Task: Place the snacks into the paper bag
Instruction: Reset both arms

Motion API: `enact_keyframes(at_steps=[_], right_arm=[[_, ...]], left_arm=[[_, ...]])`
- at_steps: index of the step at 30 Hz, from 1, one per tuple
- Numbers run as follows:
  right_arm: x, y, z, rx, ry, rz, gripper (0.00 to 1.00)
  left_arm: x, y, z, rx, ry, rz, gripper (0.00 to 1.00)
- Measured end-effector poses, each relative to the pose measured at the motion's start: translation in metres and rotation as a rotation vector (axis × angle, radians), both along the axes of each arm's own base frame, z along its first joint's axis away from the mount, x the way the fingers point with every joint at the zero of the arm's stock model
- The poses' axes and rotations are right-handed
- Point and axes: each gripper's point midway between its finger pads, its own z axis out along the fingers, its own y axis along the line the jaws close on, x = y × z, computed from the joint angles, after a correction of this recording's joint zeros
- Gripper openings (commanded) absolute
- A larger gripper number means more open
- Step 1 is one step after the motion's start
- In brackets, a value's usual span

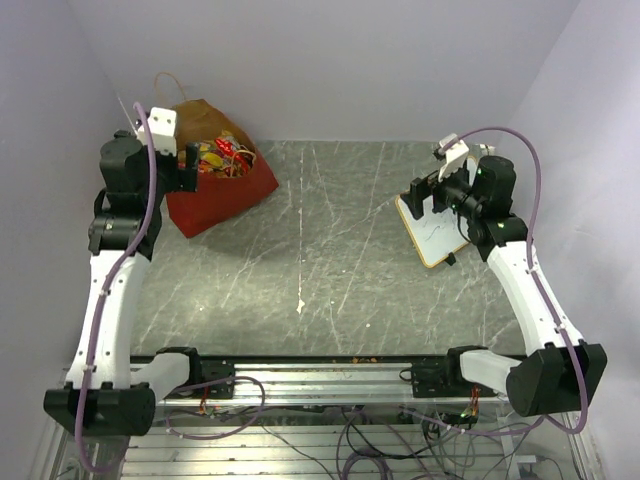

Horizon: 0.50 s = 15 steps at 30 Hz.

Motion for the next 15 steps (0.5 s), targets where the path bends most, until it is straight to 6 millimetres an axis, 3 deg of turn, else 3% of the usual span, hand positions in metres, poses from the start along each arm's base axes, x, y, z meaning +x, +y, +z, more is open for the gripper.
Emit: enact_keyframes(at_steps=[8, 15], right_arm=[[-0.004, -0.024, 0.014, 0.031, -0.020, -0.178, 1.00], [-0.014, -0.036, 0.031, 0.044, -0.049, -0.256, 1.00]], left_arm=[[-0.033, 0.004, -0.011, -0.038, -0.027, 0.001, 0.99], [-0.054, -0.001, 0.004, -0.049, -0.085, -0.030, 0.99]])
